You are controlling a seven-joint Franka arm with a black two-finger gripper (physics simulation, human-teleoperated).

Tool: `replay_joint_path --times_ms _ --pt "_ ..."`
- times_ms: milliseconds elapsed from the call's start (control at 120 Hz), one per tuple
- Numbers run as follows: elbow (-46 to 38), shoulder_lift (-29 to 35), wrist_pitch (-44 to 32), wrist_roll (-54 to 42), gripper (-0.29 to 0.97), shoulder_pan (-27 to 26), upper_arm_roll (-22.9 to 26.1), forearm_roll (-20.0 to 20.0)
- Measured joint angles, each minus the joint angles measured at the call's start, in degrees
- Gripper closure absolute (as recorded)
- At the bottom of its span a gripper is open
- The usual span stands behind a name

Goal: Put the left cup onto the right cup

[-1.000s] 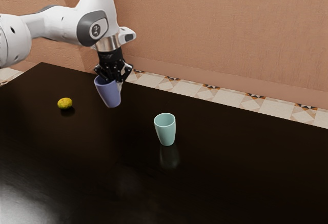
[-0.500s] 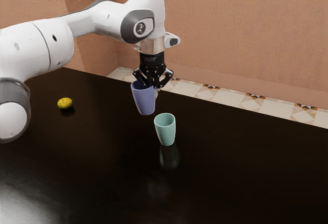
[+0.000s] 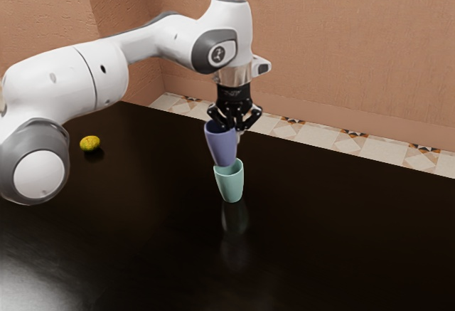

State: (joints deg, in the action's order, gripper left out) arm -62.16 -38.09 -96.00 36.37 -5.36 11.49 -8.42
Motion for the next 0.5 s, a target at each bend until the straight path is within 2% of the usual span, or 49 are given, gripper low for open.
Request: replay_joint_path --times_ms 500 --pt "0.7 -2.6 -2.3 2.3 0.79 0.0 0.1 -0.4"
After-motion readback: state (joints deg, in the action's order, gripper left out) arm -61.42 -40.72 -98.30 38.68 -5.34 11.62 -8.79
